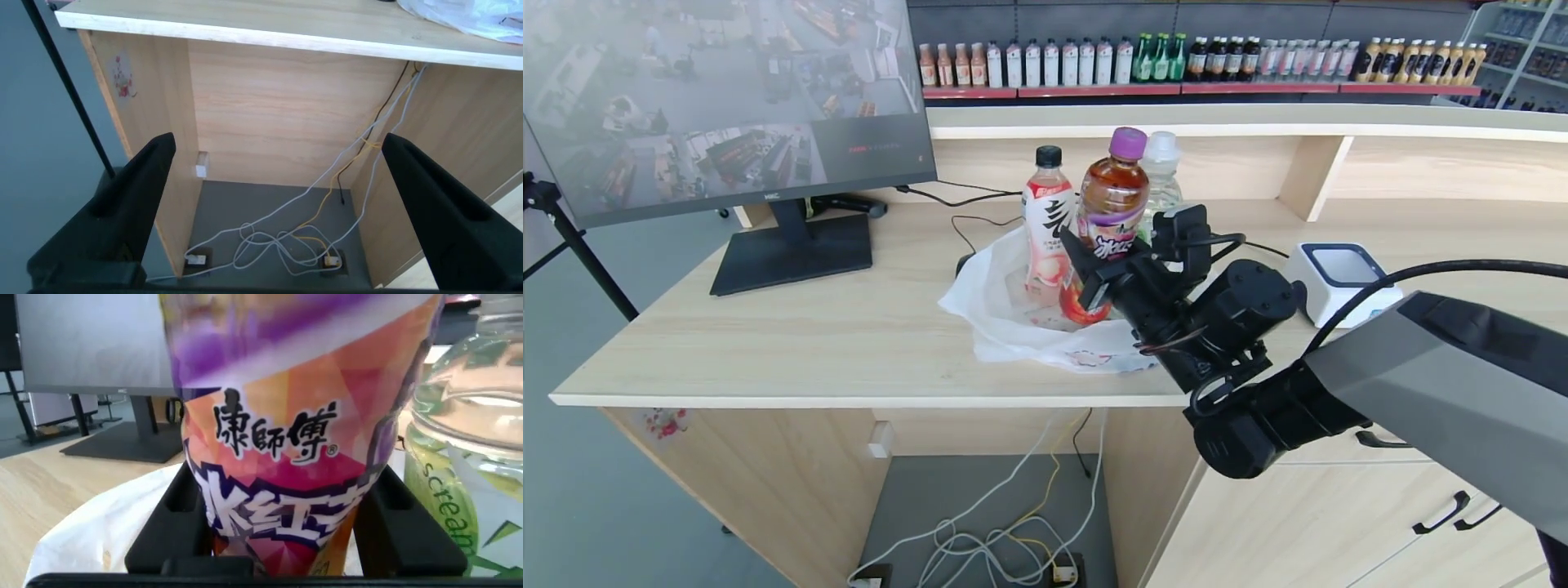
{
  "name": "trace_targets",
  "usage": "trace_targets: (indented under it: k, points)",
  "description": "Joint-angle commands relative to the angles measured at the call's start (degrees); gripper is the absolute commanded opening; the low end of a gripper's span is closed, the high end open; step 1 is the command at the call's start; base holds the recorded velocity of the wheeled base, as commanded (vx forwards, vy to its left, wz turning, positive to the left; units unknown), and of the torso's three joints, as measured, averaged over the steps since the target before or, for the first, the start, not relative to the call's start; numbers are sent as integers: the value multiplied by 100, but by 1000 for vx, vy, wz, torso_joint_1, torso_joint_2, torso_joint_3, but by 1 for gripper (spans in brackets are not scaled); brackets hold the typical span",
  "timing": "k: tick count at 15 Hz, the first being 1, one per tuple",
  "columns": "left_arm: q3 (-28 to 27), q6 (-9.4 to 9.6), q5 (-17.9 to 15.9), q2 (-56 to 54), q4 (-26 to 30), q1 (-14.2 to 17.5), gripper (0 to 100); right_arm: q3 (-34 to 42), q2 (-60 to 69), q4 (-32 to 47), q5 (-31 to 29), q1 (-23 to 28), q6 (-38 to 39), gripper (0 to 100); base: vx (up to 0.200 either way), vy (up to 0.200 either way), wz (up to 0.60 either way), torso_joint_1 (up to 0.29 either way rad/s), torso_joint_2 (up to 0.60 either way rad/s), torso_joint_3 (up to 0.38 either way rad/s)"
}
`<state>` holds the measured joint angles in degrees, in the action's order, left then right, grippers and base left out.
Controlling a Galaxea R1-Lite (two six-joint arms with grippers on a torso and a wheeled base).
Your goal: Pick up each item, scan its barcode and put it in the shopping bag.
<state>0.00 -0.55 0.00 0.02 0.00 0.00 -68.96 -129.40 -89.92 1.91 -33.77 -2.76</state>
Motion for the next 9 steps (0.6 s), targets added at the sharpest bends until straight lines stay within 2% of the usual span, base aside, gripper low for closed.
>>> trace_targets:
  k: [1,9]
  points:
    - [0,2,0,-2,0,0,100,-109,-208,-8,11,19,3,0,0,0,0,0,0,0]
    - [0,-7,0,-2,0,0,100,-21,-419,-8,-33,-33,91,0,0,0,0,0,0,0]
